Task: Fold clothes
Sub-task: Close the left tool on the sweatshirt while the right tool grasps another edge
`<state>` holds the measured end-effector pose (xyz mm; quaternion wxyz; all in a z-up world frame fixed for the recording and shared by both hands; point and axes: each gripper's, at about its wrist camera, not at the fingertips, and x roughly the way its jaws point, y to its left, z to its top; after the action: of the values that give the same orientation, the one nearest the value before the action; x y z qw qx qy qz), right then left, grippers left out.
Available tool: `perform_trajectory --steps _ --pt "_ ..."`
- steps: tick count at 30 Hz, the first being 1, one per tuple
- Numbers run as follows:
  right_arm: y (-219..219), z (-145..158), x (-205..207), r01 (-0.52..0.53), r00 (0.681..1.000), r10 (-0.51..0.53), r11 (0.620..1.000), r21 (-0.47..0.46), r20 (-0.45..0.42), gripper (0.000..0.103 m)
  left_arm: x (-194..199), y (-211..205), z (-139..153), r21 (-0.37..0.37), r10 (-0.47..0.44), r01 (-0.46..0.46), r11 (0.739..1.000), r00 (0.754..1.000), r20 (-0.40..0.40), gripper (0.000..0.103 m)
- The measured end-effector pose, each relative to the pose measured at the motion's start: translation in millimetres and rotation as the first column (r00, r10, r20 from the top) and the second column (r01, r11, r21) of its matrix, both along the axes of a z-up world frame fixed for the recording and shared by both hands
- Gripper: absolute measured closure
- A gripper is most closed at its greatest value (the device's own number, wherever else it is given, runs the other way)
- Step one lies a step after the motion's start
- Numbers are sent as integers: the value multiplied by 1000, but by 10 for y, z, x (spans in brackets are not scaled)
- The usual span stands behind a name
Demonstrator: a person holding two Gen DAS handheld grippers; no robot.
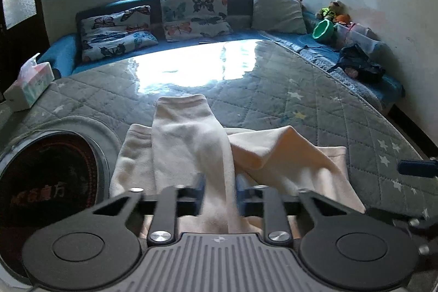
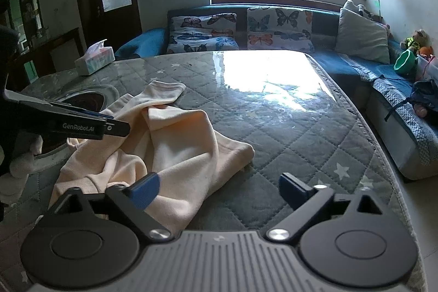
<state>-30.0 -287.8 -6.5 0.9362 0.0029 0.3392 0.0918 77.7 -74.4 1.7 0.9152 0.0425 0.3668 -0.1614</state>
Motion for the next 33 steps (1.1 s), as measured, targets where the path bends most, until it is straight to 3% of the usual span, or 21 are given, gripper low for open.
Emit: perform_trajectory --steps 2,5,9,15,18,25,27,30,32,33 --pt "12 -4 31 -8 1000 8 1000 -4 -2 12 -16 35 2 -10 -2 2 1000 1000 2 94" --pt "27 -15 89 -23 1000 23 1000 -6 -5 19 -49 89 18 -19 3 -3 1000 1000 11 97" --pt "77 -29 231 -57 998 57 998 -14 -9 29 -94 161 40 -31 10 -9 999 1000 22 97" --pt "180 -38 532 -93 995 93 995 -29 -21 37 -105 165 71 -38 -12 13 999 999 29 97" --pt "222 -68 660 -106 994 105 993 -48 -29 42 -82 123 83 -34 -34 35 999 999 31 95" --pt "297 -170 942 -118 991 115 992 -50 -64 59 31 -18 71 5 -65 65 998 997 34 69" --pt "316 -188 976 -127 990 123 991 -50 -69 64 85 -47 40 20 -64 63 998 998 26 69" --pt "352 -218 1000 -146 987 141 988 -60 -73 75 152 -50 -15 35 -57 57 998 998 10 70" --pt "370 -217 999 -148 987 144 986 -72 -65 81 171 -1 -43 29 -40 40 999 999 4 87" --pt "379 -215 998 -150 988 145 986 -77 -61 88 170 38 -49 19 -35 35 999 999 -3 89"
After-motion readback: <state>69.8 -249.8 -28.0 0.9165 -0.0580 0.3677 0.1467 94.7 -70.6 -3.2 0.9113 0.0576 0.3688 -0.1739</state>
